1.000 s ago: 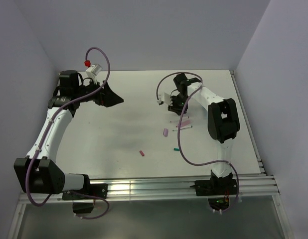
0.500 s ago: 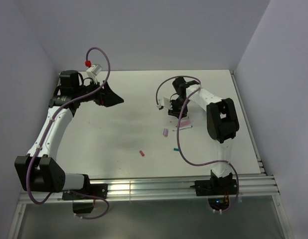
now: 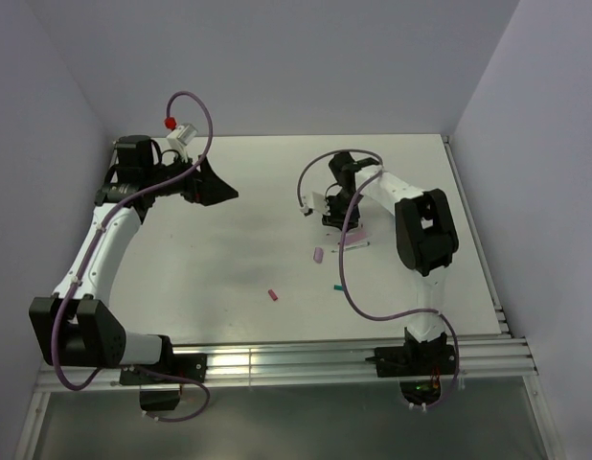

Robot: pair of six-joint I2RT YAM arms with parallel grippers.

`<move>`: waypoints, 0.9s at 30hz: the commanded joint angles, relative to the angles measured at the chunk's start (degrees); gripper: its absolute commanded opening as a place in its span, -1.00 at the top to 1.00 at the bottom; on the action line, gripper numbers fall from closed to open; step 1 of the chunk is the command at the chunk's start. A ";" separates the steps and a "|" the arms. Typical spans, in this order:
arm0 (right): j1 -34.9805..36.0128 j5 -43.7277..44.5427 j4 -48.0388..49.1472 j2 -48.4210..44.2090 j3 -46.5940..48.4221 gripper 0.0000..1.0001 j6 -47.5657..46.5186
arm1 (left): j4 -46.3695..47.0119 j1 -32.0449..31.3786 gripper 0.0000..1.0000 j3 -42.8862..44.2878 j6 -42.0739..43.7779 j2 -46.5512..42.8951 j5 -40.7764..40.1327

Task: Insert the pens into the pen caps
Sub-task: Pick up the pen from the center of the board.

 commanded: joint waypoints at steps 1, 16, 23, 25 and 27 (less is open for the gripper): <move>0.82 0.72 0.36 0.02 -1.40 0.19 -1.83 | 0.65 0.34 -0.99 1.49 0.15 0.29 1.79; 2.40 1.43 0.98 2.39 -1.49 0.56 -2.53 | -0.49 0.52 -0.99 3.06 0.24 1.25 0.55; 3.99 1.78 1.16 2.74 0.17 1.00 0.97 | -2.16 0.69 -0.99 4.39 0.77 1.26 -0.14; 3.99 1.52 0.98 2.04 1.32 1.00 3.00 | -1.73 0.78 -0.99 4.04 0.24 0.12 -1.46; 3.90 1.08 0.89 0.20 2.81 1.00 4.23 | 0.54 1.30 -0.99 2.73 -1.16 -1.11 -1.82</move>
